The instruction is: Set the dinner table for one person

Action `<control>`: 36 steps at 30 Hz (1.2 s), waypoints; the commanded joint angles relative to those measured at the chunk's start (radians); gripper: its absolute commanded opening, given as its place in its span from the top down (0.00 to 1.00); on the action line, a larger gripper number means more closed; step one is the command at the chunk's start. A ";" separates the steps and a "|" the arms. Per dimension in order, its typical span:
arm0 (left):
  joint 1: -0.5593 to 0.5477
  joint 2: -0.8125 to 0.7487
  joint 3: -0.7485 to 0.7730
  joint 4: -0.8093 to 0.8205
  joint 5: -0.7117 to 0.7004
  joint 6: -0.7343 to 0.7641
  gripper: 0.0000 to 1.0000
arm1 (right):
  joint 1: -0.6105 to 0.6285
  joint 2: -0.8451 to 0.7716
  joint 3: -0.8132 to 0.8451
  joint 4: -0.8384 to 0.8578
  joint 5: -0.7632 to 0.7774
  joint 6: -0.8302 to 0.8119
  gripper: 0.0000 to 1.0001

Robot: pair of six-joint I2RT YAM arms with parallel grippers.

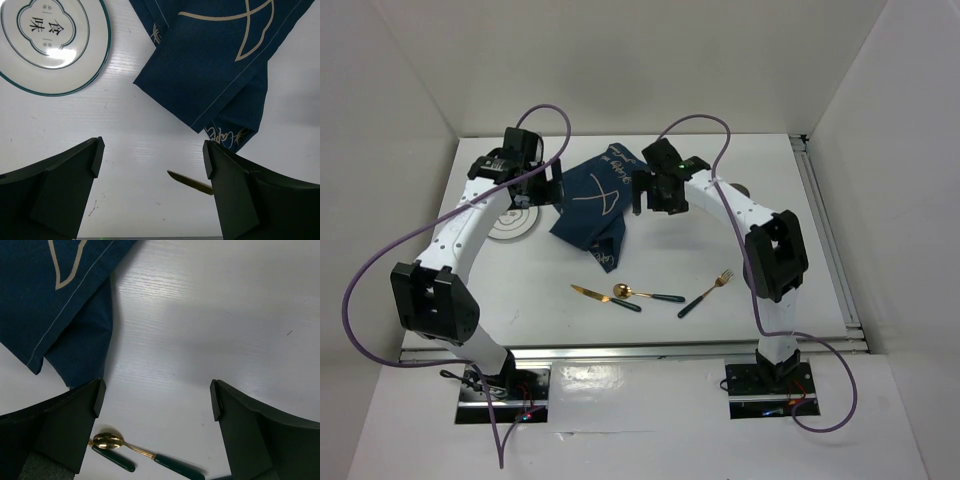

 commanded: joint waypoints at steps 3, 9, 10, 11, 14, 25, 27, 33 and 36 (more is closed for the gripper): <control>0.003 -0.039 0.000 0.029 0.041 -0.030 0.00 | -0.004 -0.073 -0.026 0.023 0.025 0.000 0.00; 0.012 -0.058 0.000 0.029 -0.011 -0.064 0.00 | 0.019 -0.120 -0.072 0.061 0.007 -0.023 0.00; 0.012 -0.069 0.000 0.029 -0.011 -0.064 0.00 | 0.033 -0.139 -0.082 0.086 0.007 -0.023 0.00; 0.012 -0.069 0.000 0.029 -0.011 -0.064 0.00 | 0.033 -0.139 -0.082 0.095 -0.010 -0.023 0.00; 0.023 -0.078 0.000 0.014 0.001 -0.064 0.00 | 0.071 -0.151 -0.102 0.141 -0.054 -0.043 0.00; 0.110 -0.264 -0.094 -0.020 0.010 -0.120 0.01 | 0.255 -0.073 -0.204 0.413 -0.205 0.213 0.19; 0.135 -0.293 -0.094 -0.020 0.032 -0.143 0.02 | 0.266 -0.073 -0.267 0.537 -0.240 0.254 0.19; 0.135 -0.351 -0.144 -0.011 0.064 -0.154 0.02 | 0.275 -0.085 -0.415 0.700 -0.193 0.383 0.19; 0.135 -0.351 -0.153 -0.011 0.073 -0.154 0.02 | 0.275 -0.073 -0.415 0.700 -0.167 0.420 0.19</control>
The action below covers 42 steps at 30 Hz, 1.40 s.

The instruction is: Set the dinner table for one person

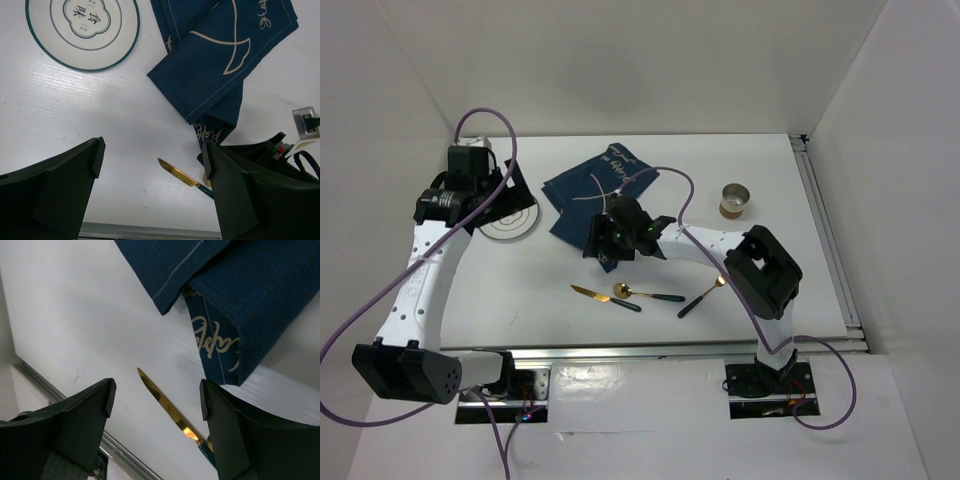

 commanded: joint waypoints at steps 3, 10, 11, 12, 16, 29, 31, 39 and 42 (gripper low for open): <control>0.002 0.003 -0.013 -0.006 0.033 -0.014 0.02 | 0.001 0.010 0.014 0.149 0.044 0.115 0.24; 0.002 0.012 0.005 -0.019 0.048 0.030 0.02 | 0.010 0.096 0.051 0.176 0.022 0.192 0.26; 0.002 0.021 0.016 -0.032 0.048 0.039 0.02 | 0.010 0.108 0.070 0.176 0.022 0.192 0.26; 0.002 0.021 0.016 -0.033 0.048 0.039 0.02 | 0.010 0.131 0.083 0.176 0.022 0.192 0.27; 0.002 0.012 0.016 -0.033 0.048 0.048 0.02 | 0.030 0.182 0.133 0.176 0.033 0.201 0.32; 0.002 0.003 -0.013 -0.042 0.092 0.058 0.02 | 0.039 0.271 0.254 0.111 0.096 0.219 0.38; 0.002 -0.007 -0.013 -0.042 0.092 0.058 0.02 | 0.039 0.285 0.276 0.101 0.105 0.230 0.38; 0.002 -0.016 -0.041 -0.042 0.112 0.058 0.02 | 0.058 0.303 0.322 0.003 0.251 0.360 0.39; 0.002 -0.016 -0.041 -0.033 0.122 0.058 0.02 | 0.076 0.288 0.313 0.004 0.327 0.384 0.38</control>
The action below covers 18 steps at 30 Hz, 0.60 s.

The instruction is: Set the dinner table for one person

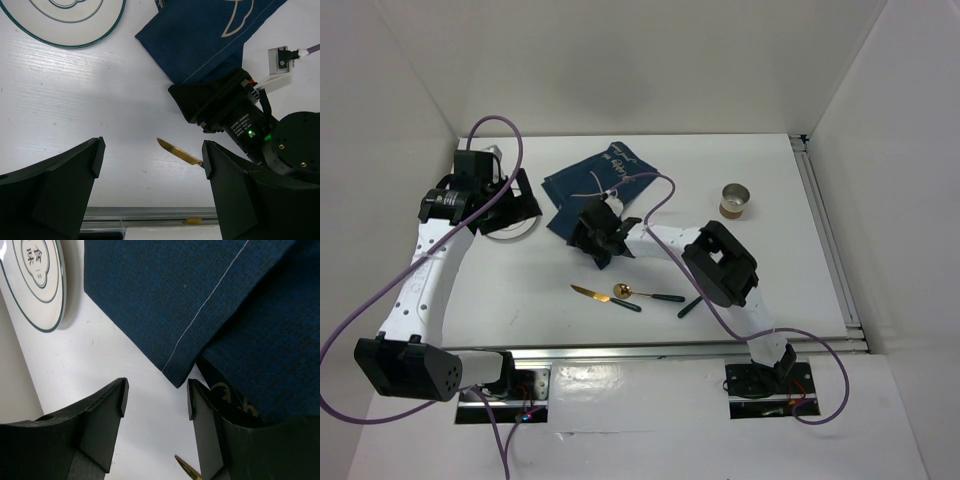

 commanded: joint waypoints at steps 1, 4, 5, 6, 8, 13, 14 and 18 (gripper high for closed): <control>0.002 -0.030 -0.006 0.016 0.028 0.025 0.02 | 0.021 -0.010 0.020 -0.025 0.128 0.053 0.38; 0.002 -0.030 -0.027 0.016 0.028 0.016 0.02 | 0.031 -0.008 0.008 -0.018 0.116 0.053 0.38; 0.002 -0.030 -0.027 0.016 0.028 0.016 0.02 | 0.031 0.001 0.030 -0.032 0.116 0.053 0.38; 0.002 -0.030 -0.027 0.016 0.028 0.016 0.02 | 0.031 0.016 0.031 -0.041 0.116 0.053 0.38; 0.002 -0.030 -0.027 0.016 0.028 0.016 0.02 | 0.031 0.017 0.041 -0.042 0.116 0.053 0.47; 0.002 -0.049 -0.027 0.016 0.028 0.016 0.02 | 0.031 0.017 0.031 0.000 0.177 0.044 0.71; 0.002 -0.049 -0.027 0.016 0.028 0.016 0.02 | 0.031 0.017 0.043 0.000 0.177 0.044 0.71; 0.002 -0.049 -0.036 0.016 0.028 0.016 0.02 | 0.021 0.026 0.061 0.000 0.177 0.035 0.92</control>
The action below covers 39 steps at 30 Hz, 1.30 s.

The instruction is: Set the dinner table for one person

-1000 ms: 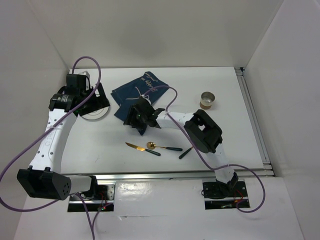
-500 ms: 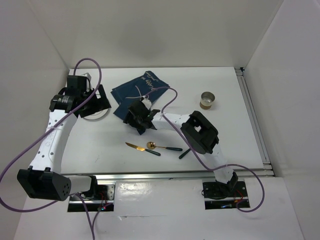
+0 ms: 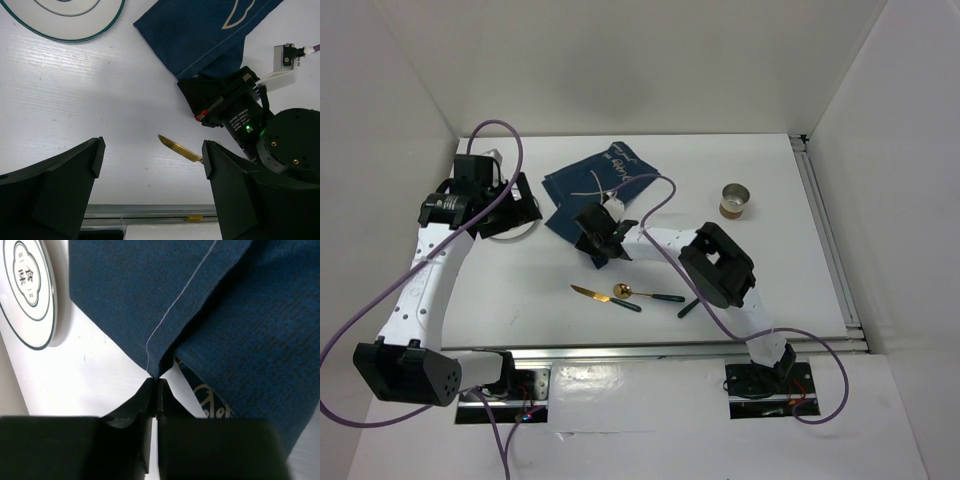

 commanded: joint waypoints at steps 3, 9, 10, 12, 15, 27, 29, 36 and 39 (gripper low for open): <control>0.002 -0.026 -0.005 0.014 0.019 0.016 0.02 | -0.003 -0.036 0.040 0.037 0.052 -0.037 1.00; 0.002 -0.023 0.004 0.014 0.030 0.007 0.02 | -0.003 -0.158 0.018 0.105 0.052 -0.130 1.00; 0.002 -0.014 0.005 0.014 0.040 0.007 0.02 | -0.013 -0.174 0.018 0.096 0.062 -0.158 1.00; 0.002 -0.005 0.017 0.014 0.054 0.007 0.02 | -0.026 -0.230 0.030 0.085 0.076 -0.169 1.00; 0.002 -0.005 0.026 0.014 0.054 0.007 0.02 | -0.057 -0.307 -0.023 0.099 0.085 -0.210 1.00; -0.007 0.064 -0.064 0.055 0.244 -0.060 0.16 | -0.268 -0.824 -0.408 0.021 0.089 -0.322 1.00; -0.050 0.079 -0.121 0.089 0.268 -0.106 0.20 | -0.308 -0.890 -0.473 0.008 0.052 -0.322 1.00; -0.099 0.222 -0.252 0.098 0.141 -0.168 0.06 | -0.402 -1.002 -0.646 -0.016 -0.076 -0.331 1.00; -0.099 0.247 -0.291 0.107 0.091 -0.177 0.02 | -0.411 -1.012 -0.666 -0.038 -0.102 -0.342 1.00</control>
